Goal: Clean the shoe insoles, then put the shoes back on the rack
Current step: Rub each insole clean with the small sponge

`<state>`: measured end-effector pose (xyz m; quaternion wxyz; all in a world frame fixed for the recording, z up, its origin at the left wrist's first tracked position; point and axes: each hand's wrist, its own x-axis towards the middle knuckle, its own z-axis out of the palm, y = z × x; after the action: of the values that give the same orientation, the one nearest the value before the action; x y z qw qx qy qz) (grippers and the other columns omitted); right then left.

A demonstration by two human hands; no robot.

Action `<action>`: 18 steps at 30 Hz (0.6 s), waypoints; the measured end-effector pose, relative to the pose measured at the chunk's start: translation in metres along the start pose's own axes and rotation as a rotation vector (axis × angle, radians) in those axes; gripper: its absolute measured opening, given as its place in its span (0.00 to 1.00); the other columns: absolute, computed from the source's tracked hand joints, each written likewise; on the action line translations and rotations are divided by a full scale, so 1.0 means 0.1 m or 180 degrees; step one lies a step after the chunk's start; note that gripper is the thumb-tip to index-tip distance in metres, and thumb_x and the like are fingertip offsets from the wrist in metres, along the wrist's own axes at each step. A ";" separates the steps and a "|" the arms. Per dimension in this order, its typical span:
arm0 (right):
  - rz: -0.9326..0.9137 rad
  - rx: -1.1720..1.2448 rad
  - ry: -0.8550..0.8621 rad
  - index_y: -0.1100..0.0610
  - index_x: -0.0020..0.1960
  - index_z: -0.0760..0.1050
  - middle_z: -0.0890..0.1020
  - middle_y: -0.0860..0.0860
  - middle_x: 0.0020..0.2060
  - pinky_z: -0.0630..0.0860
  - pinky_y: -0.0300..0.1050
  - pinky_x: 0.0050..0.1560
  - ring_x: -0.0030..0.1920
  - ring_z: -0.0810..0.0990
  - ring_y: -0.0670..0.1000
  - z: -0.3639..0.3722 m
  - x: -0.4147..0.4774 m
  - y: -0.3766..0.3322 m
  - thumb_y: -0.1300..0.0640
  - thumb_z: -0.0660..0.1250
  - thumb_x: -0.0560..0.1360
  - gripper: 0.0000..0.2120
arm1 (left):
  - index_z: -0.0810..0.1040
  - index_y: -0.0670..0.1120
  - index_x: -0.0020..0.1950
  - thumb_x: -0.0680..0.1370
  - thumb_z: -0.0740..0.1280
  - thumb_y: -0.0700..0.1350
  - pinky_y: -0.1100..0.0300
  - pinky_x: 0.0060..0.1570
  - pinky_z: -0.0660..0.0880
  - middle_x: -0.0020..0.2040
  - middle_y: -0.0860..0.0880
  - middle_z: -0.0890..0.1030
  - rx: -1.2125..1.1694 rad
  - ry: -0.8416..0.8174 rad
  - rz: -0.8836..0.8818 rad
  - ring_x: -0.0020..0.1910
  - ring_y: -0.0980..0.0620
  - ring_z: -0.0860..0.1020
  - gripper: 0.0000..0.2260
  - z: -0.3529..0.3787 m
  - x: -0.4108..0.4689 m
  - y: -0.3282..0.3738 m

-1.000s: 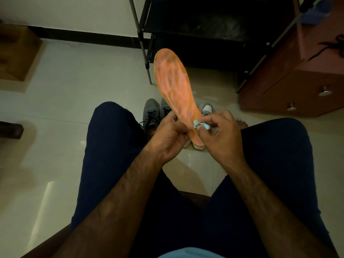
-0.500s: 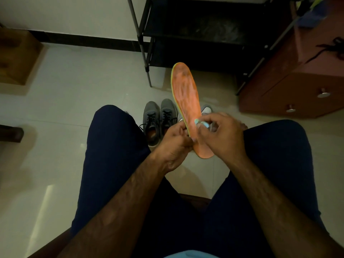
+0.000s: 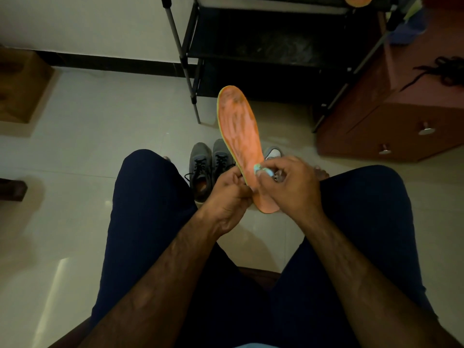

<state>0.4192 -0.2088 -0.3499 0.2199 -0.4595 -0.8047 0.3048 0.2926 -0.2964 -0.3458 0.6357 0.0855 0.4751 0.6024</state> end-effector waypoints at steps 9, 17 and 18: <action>0.0070 -0.0076 -0.0046 0.47 0.52 0.86 0.83 0.45 0.46 0.80 0.52 0.49 0.49 0.80 0.48 -0.03 0.04 0.02 0.50 0.73 0.73 0.08 | 0.73 0.33 0.71 0.73 0.64 0.26 0.38 0.68 0.71 0.66 0.30 0.77 0.0094 -0.0060 -0.0019 0.63 0.36 0.78 0.25 -0.01 0.01 0.00; -0.0075 -0.0055 -0.0223 0.47 0.50 0.86 0.83 0.44 0.46 0.80 0.50 0.47 0.47 0.80 0.46 -0.02 -0.02 0.00 0.52 0.74 0.73 0.06 | 0.73 0.32 0.69 0.75 0.65 0.26 0.39 0.66 0.74 0.66 0.28 0.76 0.0103 -0.0124 -0.0002 0.62 0.36 0.79 0.22 -0.03 0.03 -0.01; 0.0077 -0.0031 -0.0060 0.47 0.51 0.86 0.83 0.45 0.46 0.81 0.51 0.48 0.48 0.80 0.47 -0.02 0.02 0.02 0.52 0.74 0.73 0.07 | 0.73 0.32 0.70 0.75 0.63 0.24 0.38 0.67 0.73 0.66 0.29 0.76 0.0113 -0.0143 -0.0008 0.63 0.35 0.78 0.23 -0.02 0.03 -0.02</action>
<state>0.4210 -0.2055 -0.3496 0.2064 -0.4674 -0.8025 0.3080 0.2917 -0.2950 -0.3501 0.6453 0.1097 0.4714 0.5910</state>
